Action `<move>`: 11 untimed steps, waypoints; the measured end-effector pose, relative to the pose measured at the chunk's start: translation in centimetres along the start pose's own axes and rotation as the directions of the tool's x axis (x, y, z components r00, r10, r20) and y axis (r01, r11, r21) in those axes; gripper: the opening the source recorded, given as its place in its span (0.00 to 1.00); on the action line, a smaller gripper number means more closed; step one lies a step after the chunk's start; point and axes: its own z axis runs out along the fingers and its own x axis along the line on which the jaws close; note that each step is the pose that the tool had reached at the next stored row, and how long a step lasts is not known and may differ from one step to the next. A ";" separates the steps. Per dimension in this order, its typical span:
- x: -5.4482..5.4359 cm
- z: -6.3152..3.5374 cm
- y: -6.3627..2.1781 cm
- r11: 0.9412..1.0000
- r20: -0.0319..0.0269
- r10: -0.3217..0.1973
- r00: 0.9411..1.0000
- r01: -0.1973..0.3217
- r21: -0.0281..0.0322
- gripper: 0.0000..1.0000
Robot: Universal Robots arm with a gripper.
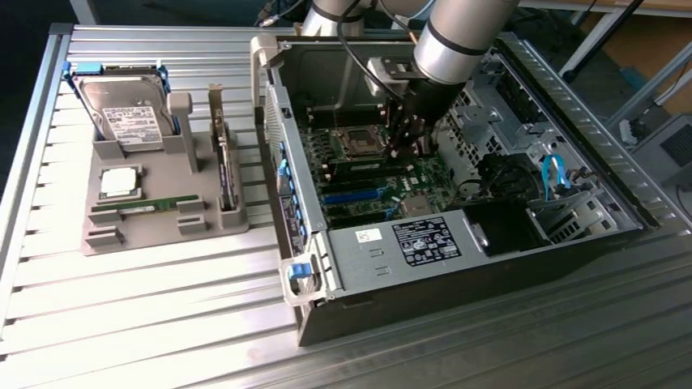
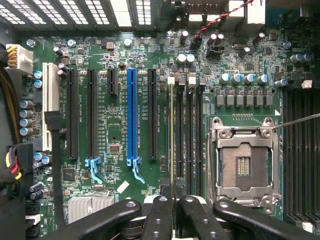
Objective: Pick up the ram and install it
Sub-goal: 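Insert the ram into the slot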
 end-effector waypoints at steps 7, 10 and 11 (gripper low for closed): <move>-0.1 0.01 0.00 1.000 0.000 0.000 1.000 0.000 0.000 0.12; -0.1 0.14 0.00 1.000 0.000 0.000 1.000 0.000 0.000 0.12; -0.1 0.21 0.00 1.000 0.000 0.000 1.000 0.000 0.000 0.12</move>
